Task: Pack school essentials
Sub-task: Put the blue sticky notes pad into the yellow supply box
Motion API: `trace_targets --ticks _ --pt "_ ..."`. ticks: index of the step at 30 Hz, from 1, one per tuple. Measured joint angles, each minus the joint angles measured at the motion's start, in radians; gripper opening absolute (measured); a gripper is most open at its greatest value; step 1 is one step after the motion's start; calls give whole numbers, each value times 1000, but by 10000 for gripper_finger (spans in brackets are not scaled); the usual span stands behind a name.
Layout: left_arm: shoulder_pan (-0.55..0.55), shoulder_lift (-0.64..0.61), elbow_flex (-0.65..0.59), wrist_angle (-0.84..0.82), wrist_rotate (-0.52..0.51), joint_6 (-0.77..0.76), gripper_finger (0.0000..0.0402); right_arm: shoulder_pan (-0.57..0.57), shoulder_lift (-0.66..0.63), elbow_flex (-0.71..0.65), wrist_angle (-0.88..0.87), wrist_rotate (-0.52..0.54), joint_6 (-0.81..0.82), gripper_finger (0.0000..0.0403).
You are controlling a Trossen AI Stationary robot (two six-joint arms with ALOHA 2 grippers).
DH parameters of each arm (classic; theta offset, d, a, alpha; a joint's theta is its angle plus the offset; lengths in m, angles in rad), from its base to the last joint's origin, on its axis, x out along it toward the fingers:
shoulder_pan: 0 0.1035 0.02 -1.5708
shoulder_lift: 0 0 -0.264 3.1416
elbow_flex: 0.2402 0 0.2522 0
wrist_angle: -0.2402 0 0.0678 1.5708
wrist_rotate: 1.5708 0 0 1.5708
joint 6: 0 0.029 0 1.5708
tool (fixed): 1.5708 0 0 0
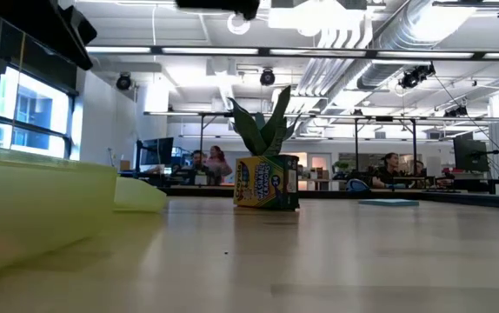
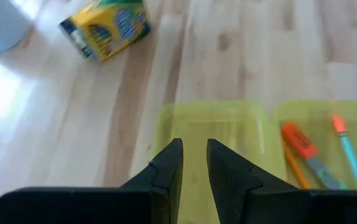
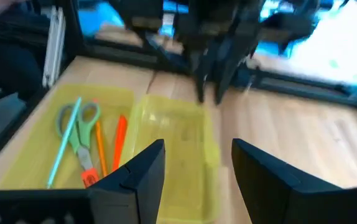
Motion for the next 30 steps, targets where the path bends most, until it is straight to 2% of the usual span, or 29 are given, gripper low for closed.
trace_targets --ticks 4,8,15,20,26,30 --pt "68 -117 -119 177 107 80 62 -11 -95 0 -75 15 -29 177" --pt "137 -244 -222 292 168 138 62 -28 -190 -1 -155 25 -32 177" --pt "194 -462 -372 421 176 211 62 -47 -342 -1 -361 88 -26 177" --pt "206 -597 -462 513 197 218 62 -47 -402 0 -480 121 15 177" --pt "206 -704 -544 597 197 228 62 -47 -433 -1 -624 203 82 177" --pt "206 -741 -611 689 229 246 62 -47 -440 -1 -693 211 110 177"
